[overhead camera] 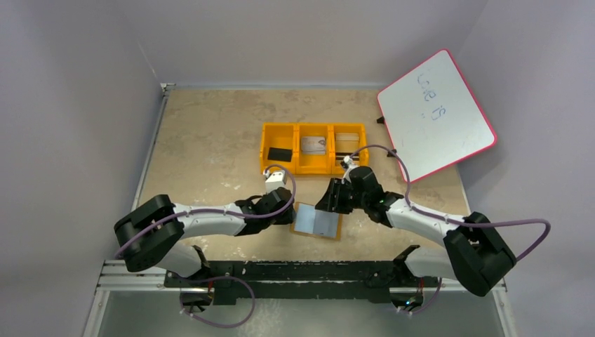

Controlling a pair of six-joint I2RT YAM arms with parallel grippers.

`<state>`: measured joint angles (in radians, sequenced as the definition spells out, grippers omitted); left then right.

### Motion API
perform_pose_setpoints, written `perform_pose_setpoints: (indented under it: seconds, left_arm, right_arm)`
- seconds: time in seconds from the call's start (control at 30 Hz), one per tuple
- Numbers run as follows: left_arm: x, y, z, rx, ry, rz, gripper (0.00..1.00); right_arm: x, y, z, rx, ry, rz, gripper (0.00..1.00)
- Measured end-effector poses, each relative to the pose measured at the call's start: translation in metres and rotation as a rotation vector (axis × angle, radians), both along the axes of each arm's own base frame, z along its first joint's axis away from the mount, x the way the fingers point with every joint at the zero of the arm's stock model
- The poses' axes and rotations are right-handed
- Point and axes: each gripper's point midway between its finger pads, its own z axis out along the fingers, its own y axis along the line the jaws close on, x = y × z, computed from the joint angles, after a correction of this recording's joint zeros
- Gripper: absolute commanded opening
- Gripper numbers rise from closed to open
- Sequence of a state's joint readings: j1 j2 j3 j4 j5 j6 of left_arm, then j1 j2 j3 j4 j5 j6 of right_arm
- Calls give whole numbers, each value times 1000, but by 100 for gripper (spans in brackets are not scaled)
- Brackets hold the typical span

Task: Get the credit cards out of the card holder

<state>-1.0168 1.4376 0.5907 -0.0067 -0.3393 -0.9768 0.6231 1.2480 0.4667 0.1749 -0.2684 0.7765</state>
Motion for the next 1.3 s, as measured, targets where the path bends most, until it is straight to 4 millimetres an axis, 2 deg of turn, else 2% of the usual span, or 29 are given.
perform_pose_setpoints:
  seconds: [0.27, 0.47, 0.63, 0.8, 0.93, 1.07, 1.13, 1.23, 1.3]
  left_arm:
    - [1, -4, 3, -21, -4, 3, 27]
    - [2, -4, 8, -48, -13, 16, 30]
    - [3, 8, 20, -90, -44, 75, 33]
    - [5, 32, 38, -128, -96, 179, 38]
    - [6, 46, 54, -175, -141, 234, 40]
    - [7, 44, 68, -209, -169, 222, 41]
    - [6, 39, 70, -213, -167, 194, 41]
    - [7, 20, 75, -234, -160, 129, 41]
    - [7, 7, 77, -252, -151, 89, 41]
  right_arm:
    - [-6, 10, 5, 37, 6, 69, 49]
    - [-15, 28, 5, 109, 26, 164, 52]
    - [-18, 46, -1, 119, 58, 227, 52]
    - [-10, 52, -1, 109, 42, 236, 53]
    - [0, 53, 5, 79, 11, 226, 55]
    - [5, 43, 22, 46, -43, 178, 55]
    - [10, 34, 32, 20, -79, 125, 52]
    - [15, 20, 46, 1, -130, 48, 47]
    - [12, 14, 45, 0, -135, 21, 45]
